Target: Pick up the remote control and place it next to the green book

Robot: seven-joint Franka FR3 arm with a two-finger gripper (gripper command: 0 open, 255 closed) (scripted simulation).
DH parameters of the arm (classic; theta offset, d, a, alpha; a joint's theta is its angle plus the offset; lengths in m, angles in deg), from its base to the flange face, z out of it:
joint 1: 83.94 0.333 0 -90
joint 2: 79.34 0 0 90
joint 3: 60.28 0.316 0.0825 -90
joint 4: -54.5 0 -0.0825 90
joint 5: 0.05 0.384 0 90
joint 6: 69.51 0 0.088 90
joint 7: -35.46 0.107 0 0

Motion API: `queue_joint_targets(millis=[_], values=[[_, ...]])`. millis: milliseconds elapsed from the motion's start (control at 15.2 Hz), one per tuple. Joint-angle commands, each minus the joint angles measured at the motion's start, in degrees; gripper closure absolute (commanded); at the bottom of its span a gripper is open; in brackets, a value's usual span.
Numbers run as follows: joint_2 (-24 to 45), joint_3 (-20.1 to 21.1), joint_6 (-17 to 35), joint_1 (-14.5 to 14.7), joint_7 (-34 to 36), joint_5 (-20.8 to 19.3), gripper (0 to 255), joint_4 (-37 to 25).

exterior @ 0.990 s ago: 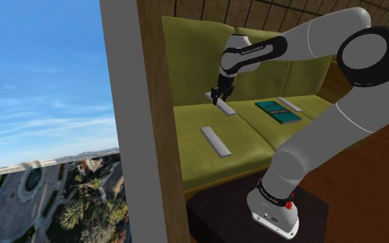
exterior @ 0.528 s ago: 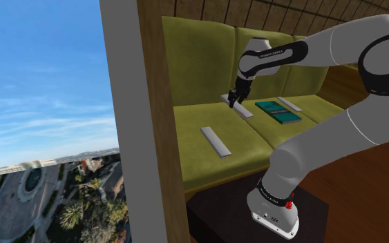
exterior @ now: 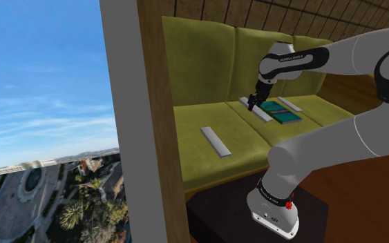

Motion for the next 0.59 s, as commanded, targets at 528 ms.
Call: queue_joint_targets(millis=[528], values=[[-3.14, -11.05, -2.20, -7.38, -14.28, -6.32, 255, -1.23]])
